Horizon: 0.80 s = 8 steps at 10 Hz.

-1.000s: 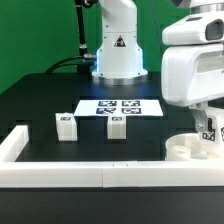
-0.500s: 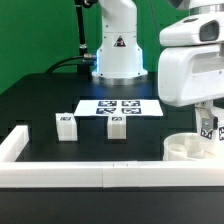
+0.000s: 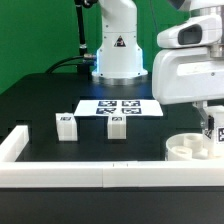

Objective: Assemble stool

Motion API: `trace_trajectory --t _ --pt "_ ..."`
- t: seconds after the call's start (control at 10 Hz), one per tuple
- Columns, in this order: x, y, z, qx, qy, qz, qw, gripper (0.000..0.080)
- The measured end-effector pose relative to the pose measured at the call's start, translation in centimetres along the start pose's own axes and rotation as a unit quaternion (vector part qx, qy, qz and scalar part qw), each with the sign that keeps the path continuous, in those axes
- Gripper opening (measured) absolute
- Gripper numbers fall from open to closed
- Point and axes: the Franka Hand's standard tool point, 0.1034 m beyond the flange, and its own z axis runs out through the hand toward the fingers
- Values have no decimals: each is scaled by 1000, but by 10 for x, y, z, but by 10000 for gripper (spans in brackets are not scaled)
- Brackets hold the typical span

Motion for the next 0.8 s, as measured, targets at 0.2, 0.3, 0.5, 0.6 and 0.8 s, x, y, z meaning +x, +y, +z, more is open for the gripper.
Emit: trace_trajectory --t 0.2,0.3,0.5,0.6,0.8 --pt "-1 2 0 3 -2 121 993 341" --pt "-2 3 0 9 -6 191 981 341" --pt "-4 4 0 18 -17 291 957 341" --pt "-3 5 0 18 -17 308 951 341" --pt "-3 6 0 17 -19 376 926 341"
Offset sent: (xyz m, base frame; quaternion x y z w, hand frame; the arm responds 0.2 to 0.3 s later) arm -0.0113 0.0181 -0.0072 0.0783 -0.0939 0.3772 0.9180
